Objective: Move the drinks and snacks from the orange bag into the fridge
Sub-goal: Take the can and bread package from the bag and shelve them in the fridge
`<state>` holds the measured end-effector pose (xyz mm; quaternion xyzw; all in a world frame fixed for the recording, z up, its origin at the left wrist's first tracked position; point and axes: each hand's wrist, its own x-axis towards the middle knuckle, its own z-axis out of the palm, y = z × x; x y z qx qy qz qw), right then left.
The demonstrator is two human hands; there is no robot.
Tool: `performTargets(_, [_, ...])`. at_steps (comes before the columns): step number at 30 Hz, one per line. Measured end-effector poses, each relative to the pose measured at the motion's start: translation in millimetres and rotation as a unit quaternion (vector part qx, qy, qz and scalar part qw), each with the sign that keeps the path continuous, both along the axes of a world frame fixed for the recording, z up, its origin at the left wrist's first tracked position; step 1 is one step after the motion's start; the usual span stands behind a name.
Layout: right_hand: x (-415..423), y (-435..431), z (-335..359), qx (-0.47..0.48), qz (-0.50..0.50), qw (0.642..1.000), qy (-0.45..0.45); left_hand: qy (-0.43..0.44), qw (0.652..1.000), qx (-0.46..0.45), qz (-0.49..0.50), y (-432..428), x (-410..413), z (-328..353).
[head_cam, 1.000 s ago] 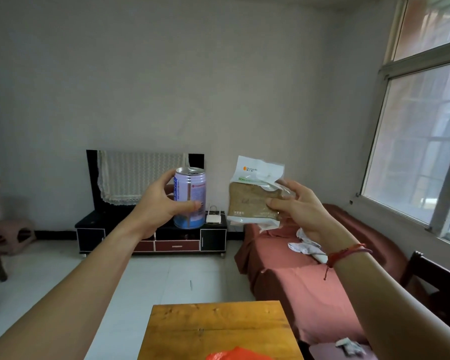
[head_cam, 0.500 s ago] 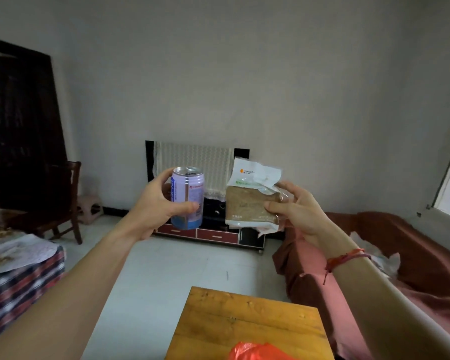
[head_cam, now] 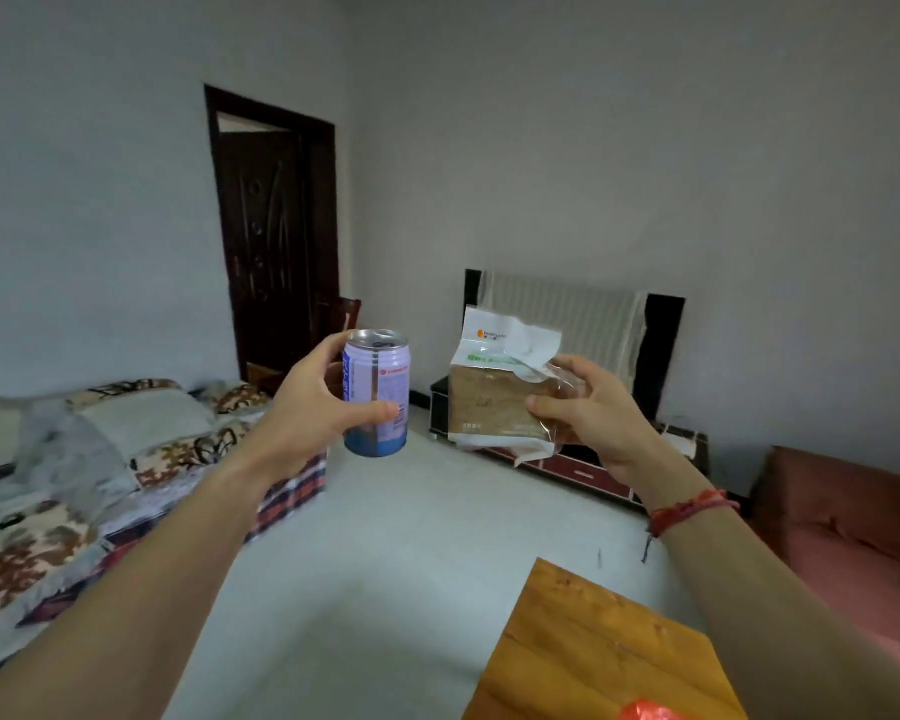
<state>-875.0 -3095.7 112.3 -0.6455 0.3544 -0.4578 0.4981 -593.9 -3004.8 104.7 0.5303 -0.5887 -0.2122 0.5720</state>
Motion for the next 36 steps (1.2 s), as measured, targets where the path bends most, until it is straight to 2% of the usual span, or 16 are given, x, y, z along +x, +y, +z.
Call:
performTargets(11, [178, 29, -19, 0.004, 0.165, 0.986, 0.024, 0.045, 0.989, 0.029, 0.139, 121, 137, -18])
performTargets(19, [285, 54, -22, 0.009, 0.318, 0.948, 0.023, 0.071, 0.959, 0.028, 0.275, 202, 174, -24])
performTargets(25, [355, 73, -23, 0.019, 0.453, 0.891, 0.023, 0.065, 0.908, 0.004, 0.414, 257, 173, -29])
performTargets(36, [425, 159, -22, -0.008, 0.619, 0.785, 0.036, 0.067, 0.799, -0.006, 0.597, 364, 124, -29])
